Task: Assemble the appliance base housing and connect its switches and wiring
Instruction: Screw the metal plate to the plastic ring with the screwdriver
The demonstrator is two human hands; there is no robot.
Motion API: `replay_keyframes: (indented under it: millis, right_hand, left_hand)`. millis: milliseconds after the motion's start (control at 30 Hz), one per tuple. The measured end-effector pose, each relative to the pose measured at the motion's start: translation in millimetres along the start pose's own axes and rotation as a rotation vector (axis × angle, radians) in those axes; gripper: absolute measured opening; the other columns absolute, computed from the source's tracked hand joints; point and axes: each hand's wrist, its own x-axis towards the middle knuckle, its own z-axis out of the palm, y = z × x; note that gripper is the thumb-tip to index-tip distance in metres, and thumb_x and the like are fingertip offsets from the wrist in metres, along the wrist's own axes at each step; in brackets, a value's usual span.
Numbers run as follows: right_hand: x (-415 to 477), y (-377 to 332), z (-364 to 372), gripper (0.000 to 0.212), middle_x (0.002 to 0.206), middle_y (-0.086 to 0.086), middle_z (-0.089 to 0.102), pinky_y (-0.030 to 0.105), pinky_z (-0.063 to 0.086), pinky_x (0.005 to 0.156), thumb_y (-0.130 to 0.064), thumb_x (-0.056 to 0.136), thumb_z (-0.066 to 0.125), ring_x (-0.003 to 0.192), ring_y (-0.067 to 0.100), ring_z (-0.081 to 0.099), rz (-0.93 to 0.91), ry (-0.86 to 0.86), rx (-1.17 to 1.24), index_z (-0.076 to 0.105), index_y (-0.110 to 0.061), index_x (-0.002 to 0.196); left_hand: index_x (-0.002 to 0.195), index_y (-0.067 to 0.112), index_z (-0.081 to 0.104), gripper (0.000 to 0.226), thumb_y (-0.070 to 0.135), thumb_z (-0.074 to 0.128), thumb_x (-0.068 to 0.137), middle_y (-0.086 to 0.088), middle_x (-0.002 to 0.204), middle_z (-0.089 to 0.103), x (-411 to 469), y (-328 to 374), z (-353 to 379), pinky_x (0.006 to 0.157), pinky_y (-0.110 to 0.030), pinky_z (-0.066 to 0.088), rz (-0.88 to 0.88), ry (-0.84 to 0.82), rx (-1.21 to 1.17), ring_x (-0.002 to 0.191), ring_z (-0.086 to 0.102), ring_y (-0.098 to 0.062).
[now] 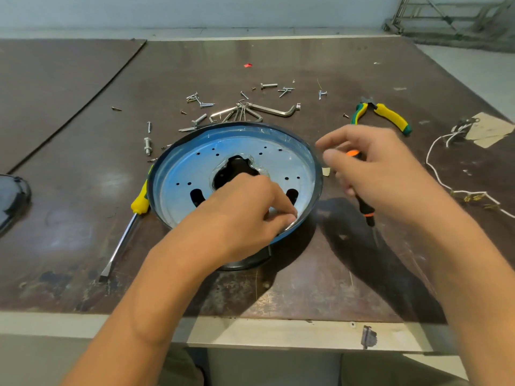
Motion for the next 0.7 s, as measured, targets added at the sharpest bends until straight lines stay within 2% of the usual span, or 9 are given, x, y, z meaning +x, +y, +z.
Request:
replay_keyframes:
  millis: [67, 133, 233, 300, 367, 433, 533, 700]
  right_hand:
    - [-2, -11, -12, 0.023, 0.070, 0.003, 0.057, 0.035, 0.040, 0.060, -0.006, 0.086, 0.060, 0.057, 0.019, 0.048, 0.007, 0.093, 0.209, 0.072, -0.023, 0.097]
    - [-4, -25, -24, 0.028, 0.070, 0.010, 0.054, 0.035, 0.040, 0.055, -0.002, 0.077, 0.054, 0.055, 0.021, 0.045, -0.054, 0.130, 0.445, 0.070, -0.015, 0.096]
    - [-5, -43, -30, 0.032, 0.068, 0.006, 0.051, 0.029, 0.038, 0.054, 0.008, 0.075, 0.042, 0.058, 0.020, 0.041, -0.149, 0.075, 0.882, 0.064, -0.006, 0.094]
    - [-7, -49, -19, 0.033, 0.068, 0.006, 0.049, 0.029, 0.036, 0.055, 0.011, 0.075, 0.038, 0.060, 0.020, 0.041, -0.174, 0.051, 1.006, 0.061, -0.004, 0.093]
    - [-10, -49, 0, 0.032, 0.069, 0.008, 0.048, 0.030, 0.036, 0.054, 0.011, 0.073, 0.040, 0.060, 0.020, 0.040, -0.156, 0.065, 1.000, 0.059, -0.002, 0.095]
    - [-12, -46, 16, 0.032, 0.070, 0.008, 0.049, 0.033, 0.037, 0.055, 0.011, 0.072, 0.044, 0.059, 0.021, 0.040, -0.143, 0.091, 0.898, 0.059, -0.001, 0.097]
    - [-12, -43, 23, 0.031, 0.070, 0.007, 0.050, 0.035, 0.038, 0.055, 0.010, 0.073, 0.046, 0.059, 0.023, 0.042, -0.166, 0.106, 0.793, 0.062, -0.003, 0.096]
    - [-8, -42, 18, 0.031, 0.071, 0.007, 0.052, 0.034, 0.039, 0.057, 0.010, 0.073, 0.047, 0.059, 0.023, 0.040, -0.194, 0.098, 0.816, 0.063, -0.004, 0.095]
  left_hand:
    - [0.114, 0.034, 0.074, 0.023, 0.030, 0.059, 0.096, 0.015, 0.111, 0.071, -2, -2, 3, 0.085, -0.038, 0.056, -0.016, 0.005, -0.020, 0.097, 0.065, -0.009]
    - [0.114, 0.035, 0.073, 0.026, 0.024, 0.058, 0.096, 0.015, 0.115, 0.070, -2, -5, 4, 0.088, -0.038, 0.056, -0.037, 0.016, -0.060, 0.102, 0.065, -0.009]
    - [0.111, 0.036, 0.074, 0.029, 0.019, 0.059, 0.094, 0.015, 0.113, 0.071, -2, -6, 5, 0.085, -0.038, 0.057, -0.055, 0.034, -0.092, 0.099, 0.064, -0.009]
    - [0.109, 0.037, 0.075, 0.028, 0.019, 0.060, 0.093, 0.018, 0.108, 0.071, -2, -7, 6, 0.077, -0.035, 0.058, -0.058, 0.046, -0.103, 0.090, 0.064, -0.006]
    - [0.106, 0.038, 0.075, 0.025, 0.021, 0.062, 0.092, 0.023, 0.094, 0.069, -1, -8, 7, 0.067, -0.027, 0.052, -0.055, 0.064, -0.107, 0.077, 0.060, -0.001]
    - [0.104, 0.039, 0.075, 0.024, 0.022, 0.063, 0.091, 0.026, 0.084, 0.064, -1, -8, 7, 0.063, -0.023, 0.046, -0.052, 0.077, -0.101, 0.070, 0.057, 0.001]
    - [0.104, 0.038, 0.076, 0.025, 0.021, 0.063, 0.090, 0.022, 0.094, 0.070, 0, -9, 7, 0.071, -0.032, 0.056, -0.041, 0.082, -0.105, 0.078, 0.060, -0.002]
    - [0.105, 0.039, 0.076, 0.024, 0.023, 0.064, 0.090, 0.021, 0.101, 0.072, -2, -9, 8, 0.079, -0.036, 0.058, -0.035, 0.089, -0.121, 0.083, 0.062, -0.003]
